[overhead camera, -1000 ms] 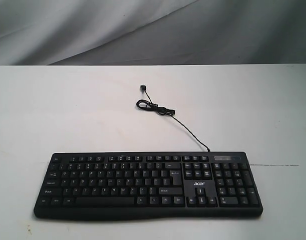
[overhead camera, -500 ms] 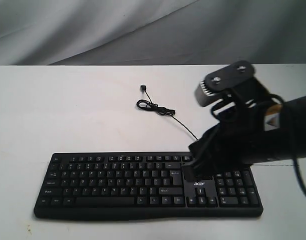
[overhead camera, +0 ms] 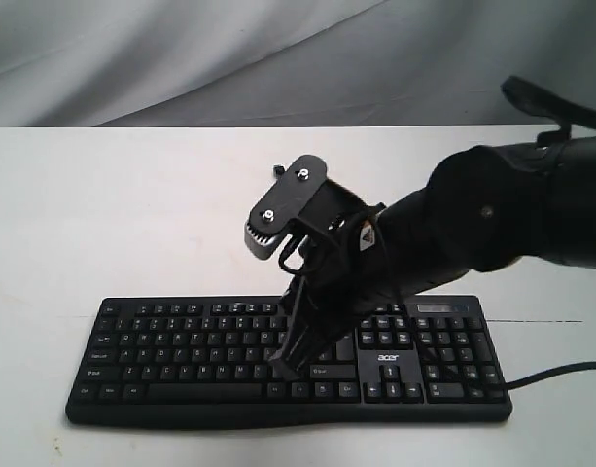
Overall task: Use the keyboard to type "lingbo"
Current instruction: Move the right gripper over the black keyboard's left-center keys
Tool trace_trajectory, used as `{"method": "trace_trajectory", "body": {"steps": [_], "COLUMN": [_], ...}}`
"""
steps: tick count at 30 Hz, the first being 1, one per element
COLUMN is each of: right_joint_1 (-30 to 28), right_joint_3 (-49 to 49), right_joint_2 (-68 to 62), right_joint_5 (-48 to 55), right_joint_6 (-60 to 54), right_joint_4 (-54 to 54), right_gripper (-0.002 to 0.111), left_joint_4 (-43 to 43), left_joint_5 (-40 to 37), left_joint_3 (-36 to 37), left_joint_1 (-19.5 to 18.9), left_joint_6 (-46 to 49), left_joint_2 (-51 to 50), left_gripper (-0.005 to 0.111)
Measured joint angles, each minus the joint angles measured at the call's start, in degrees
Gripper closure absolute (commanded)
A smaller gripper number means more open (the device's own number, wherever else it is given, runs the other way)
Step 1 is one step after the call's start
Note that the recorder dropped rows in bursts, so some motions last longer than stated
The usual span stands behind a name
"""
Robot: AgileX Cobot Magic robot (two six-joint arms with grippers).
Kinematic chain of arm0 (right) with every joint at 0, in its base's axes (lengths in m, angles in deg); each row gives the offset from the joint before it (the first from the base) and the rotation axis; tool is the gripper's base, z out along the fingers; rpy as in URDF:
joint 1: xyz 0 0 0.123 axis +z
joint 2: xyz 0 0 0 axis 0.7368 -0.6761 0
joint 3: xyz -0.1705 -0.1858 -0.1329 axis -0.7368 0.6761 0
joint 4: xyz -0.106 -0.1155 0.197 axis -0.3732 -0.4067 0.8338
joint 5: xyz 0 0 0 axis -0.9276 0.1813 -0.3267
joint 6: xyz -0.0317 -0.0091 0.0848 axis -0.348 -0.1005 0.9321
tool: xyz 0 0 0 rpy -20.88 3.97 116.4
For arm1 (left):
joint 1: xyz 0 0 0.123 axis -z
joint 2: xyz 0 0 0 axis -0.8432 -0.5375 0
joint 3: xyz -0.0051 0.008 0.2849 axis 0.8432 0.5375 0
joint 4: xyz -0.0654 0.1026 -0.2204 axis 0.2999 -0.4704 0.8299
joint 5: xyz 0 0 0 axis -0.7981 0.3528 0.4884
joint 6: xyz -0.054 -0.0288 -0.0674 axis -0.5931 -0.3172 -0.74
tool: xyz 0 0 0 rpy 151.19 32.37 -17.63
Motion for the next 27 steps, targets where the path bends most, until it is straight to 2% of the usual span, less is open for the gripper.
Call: {"method": "trace_trajectory", "body": {"steps": [7, 16, 27], "right_joint_1": [3.3, 3.5, 6.5], "right_joint_3": [0.0, 2.7, 4.9], "right_joint_2": [-4.9, -8.9, -11.8], "right_joint_5": [-8.2, -19.8, -25.8], "right_joint_6": [-4.7, -5.2, -5.2], "right_joint_4": [2.8, 4.7, 5.4], "right_gripper": [0.108, 0.108, 0.108], "left_joint_4": [0.0, 0.0, 0.0], "left_joint_5": [0.0, 0.0, 0.0], "left_joint_3": [0.0, 0.0, 0.0], "left_joint_1": [0.0, 0.0, 0.0], "left_joint_6": [0.0, 0.0, 0.0], "left_joint_2": [0.0, 0.0, 0.0], "left_gripper": [0.107, 0.107, 0.107]}}
